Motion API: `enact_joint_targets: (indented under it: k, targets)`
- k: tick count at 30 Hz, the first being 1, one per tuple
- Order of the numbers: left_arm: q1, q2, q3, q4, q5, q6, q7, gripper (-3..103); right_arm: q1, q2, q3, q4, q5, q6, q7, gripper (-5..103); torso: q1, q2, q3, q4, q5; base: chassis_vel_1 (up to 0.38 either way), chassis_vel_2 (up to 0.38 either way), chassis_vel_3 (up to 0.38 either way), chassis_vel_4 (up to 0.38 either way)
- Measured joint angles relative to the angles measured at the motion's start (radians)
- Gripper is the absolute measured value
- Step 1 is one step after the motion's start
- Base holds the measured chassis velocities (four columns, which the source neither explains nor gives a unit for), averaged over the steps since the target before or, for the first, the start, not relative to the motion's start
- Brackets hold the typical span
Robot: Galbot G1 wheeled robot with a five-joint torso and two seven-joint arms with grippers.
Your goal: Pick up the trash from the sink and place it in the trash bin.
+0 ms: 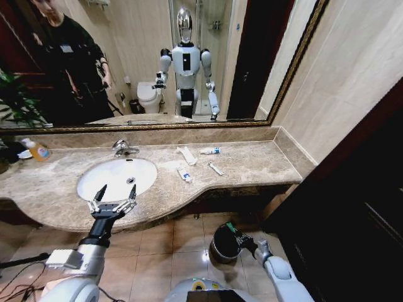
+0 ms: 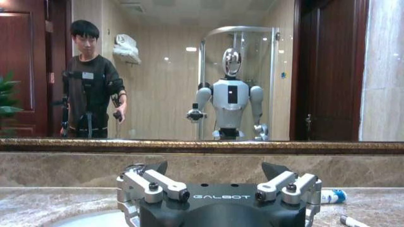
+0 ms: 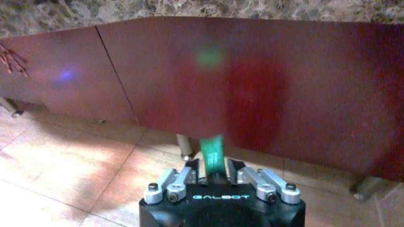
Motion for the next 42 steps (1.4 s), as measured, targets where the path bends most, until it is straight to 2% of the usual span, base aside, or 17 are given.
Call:
enact_joint_targets:
  k: [3,4,6,7,9,10,14,15,16,23,37,42]
  targets:
    - [0.0,0.0,0.0,0.0,0.0,0.0,0.0,100,0.0,0.001,-0.003,0.003,0.0,-0.007,0.023,44,0.0,0.0,0.0,0.0,0.0,0.0,0.0,0.0,0.0]
    - [0.0,0.0,0.0,0.0,0.0,0.0,0.0,100,0.0,0.001,-0.003,0.003,0.0,-0.007,0.023,44,0.0,0.0,0.0,0.0,0.0,0.0,0.0,0.0,0.0]
    - [0.0,0.0,0.0,0.0,0.0,0.0,0.0,100,0.001,0.001,-0.004,0.004,0.001,-0.009,0.034,56,0.0,0.0,0.0,0.0,0.0,0.0,0.0,0.0,0.0]
    - [0.0,0.0,0.0,0.0,0.0,0.0,0.0,100,0.001,0.001,-0.004,0.004,0.001,-0.009,0.034,56,0.0,0.0,0.0,0.0,0.0,0.0,0.0,0.0,0.0]
    - [0.0,0.0,0.0,0.0,0.0,0.0,0.0,100,0.0,0.0,-0.004,0.008,0.003,-0.012,0.036,66,0.0,0.0,0.0,0.0,0.0,0.0,0.0,0.0,0.0]
    - [0.0,0.0,0.0,0.0,0.0,0.0,0.0,100,0.0,0.0,-0.004,0.008,0.003,-0.012,0.036,66,0.0,0.0,0.0,0.0,0.0,0.0,0.0,0.0,0.0]
    - [0.0,0.0,0.0,0.0,0.0,0.0,0.0,100,-0.001,-0.004,-0.005,0.014,0.009,-0.021,0.036,88,0.0,0.0,0.0,0.0,0.0001,0.0,0.0,0.0,0.0]
    - [0.0,0.0,0.0,0.0,0.0,0.0,0.0,100,-0.001,-0.004,-0.005,0.014,0.009,-0.021,0.036,88,0.0,0.0,0.0,0.0,0.0001,0.0,0.0,0.0,0.0]
    - [0.0,0.0,0.0,0.0,0.0,0.0,0.0,100,-0.001,-0.004,-0.005,0.015,0.01,-0.023,0.036,93,0.0,0.0,0.0,0.0,0.0,0.0,0.0,0.0,0.0]
    - [0.0,0.0,0.0,0.0,0.0,0.0,0.0,100,-0.004,-0.003,-0.004,0.022,0.013,-0.026,0.031,100,0.0,0.0,0.0,0.0,0.0,0.0,0.0,0.0,0.0]
    - [0.0,0.0,0.0,0.0,0.0,0.0,0.0,100,-0.014,-0.019,-0.004,0.042,0.023,-0.032,0.028,100,0.0,0.0,0.0,0.0,0.0001,0.0,0.0,0.0,0.0]
    - [0.0,0.0,0.0,0.0,0.0,0.0,0.0,100,-0.068,-0.048,0.009,0.122,0.042,-0.034,-0.005,100,0.0,0.0,0.0,-0.0001,0.0003,0.0,0.0,0.0,0.0]
